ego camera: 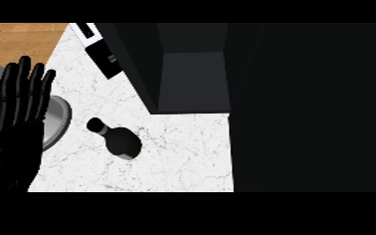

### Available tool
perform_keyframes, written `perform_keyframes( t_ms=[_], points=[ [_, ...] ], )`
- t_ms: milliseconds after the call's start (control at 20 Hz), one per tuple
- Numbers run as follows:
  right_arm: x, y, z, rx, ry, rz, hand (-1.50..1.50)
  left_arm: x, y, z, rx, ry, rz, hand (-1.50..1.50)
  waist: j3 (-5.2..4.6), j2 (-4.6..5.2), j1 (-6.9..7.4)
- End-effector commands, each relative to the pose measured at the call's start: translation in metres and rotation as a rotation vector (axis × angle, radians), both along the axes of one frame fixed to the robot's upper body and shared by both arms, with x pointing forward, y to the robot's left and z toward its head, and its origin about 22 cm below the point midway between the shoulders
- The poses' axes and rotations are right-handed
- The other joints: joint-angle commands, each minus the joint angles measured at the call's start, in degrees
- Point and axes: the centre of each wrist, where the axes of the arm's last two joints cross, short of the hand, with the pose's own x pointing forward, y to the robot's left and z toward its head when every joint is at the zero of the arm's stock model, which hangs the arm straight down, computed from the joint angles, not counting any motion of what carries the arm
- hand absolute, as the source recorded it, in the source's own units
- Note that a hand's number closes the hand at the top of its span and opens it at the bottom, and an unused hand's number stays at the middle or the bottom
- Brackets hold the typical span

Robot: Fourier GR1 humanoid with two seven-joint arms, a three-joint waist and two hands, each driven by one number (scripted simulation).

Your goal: Pick up the wine, place it into the cabinet and close the cabinet

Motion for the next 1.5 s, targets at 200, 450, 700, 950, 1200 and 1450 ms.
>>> perform_keyframes(
  t_ms=[200,450,700,950,1200,1450],
  points=[
    [-0.012,0.001,0.006,0.021,-0.023,0.089,-1.5,0.009,0.0,0.006,-0.115,-0.067,-0.53,-1.5,-1.05,2.49,0.04],
    [-0.033,0.019,0.0,0.1,0.176,0.394,-1.5,0.008,-0.004,-0.026,-0.286,0.28,-0.723,-1.5,-0.94,2.37,-0.32],
    [-0.065,0.008,0.025,0.111,0.206,0.405,-1.5,-0.002,0.045,0.012,-0.325,0.335,-0.784,-1.5,-0.9,2.23,0.55],
    [-0.096,0.001,0.039,0.124,0.228,0.408,-1.5,-0.01,0.072,0.049,-0.345,0.351,-0.819,-1.5,-0.86,2.26,0.58],
    [-0.118,0.012,0.068,0.136,0.218,0.415,-1.5,-0.026,0.085,0.064,-0.363,0.372,-0.793,-1.5,-0.95,2.05,0.89],
    [-0.113,0.011,0.065,0.151,0.223,0.407,-1.5,-0.015,0.117,0.079,-0.389,0.357,-0.78,-1.5,-0.91,2.3,0.4]
  ],
)
